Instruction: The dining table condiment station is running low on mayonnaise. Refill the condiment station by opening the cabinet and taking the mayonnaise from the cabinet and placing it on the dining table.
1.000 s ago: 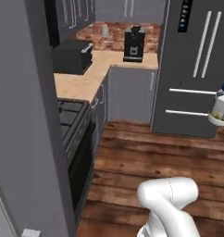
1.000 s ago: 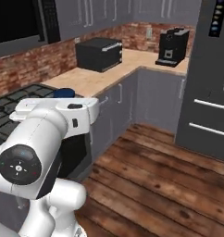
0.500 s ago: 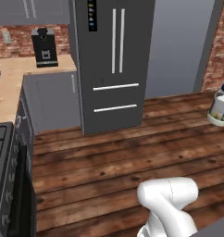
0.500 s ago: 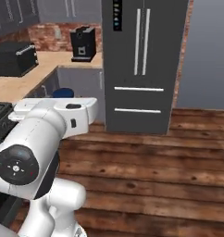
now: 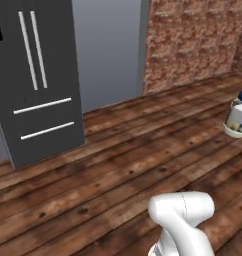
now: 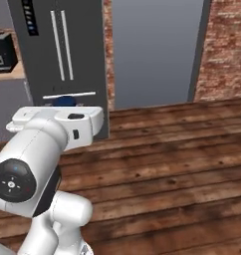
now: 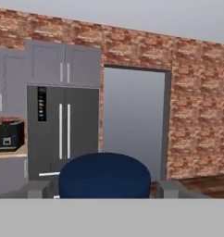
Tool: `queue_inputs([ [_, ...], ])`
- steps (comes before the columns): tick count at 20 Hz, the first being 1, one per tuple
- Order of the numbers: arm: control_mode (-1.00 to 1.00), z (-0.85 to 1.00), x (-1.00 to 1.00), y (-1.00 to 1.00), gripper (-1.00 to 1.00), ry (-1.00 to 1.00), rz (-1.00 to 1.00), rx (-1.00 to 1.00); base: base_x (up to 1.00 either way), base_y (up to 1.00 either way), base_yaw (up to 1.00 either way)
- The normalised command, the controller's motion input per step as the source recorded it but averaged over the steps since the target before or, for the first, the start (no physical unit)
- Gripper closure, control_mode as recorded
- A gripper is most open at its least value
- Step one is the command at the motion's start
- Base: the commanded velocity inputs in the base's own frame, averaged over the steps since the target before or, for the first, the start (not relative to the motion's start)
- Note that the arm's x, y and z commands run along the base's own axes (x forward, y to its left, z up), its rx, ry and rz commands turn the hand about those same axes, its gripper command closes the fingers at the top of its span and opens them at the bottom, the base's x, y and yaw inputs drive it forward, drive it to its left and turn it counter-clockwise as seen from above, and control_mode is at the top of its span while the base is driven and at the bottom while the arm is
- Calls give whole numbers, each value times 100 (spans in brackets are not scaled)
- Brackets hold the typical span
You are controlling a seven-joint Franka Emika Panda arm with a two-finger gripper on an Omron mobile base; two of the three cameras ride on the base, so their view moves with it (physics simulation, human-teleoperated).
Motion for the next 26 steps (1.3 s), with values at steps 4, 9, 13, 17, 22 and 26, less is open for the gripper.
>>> queue_inputs([
  [4, 100, 0, 0, 0, 100, 0, 0, 0, 11, -86, -47],
  [9, 100, 0, 0, 0, 100, 0, 0, 0, 12, -40, -54],
  [13, 100, 0, 0, 0, 100, 0, 0, 0, 1, -5, -64],
  [17, 100, 0, 0, 0, 100, 0, 0, 0, 9, -1, -66],
  [22, 100, 0, 0, 0, 100, 0, 0, 0, 26, 0, -63],
  [26, 100, 0, 0, 0, 100, 0, 0, 0, 41, 0, -57],
])
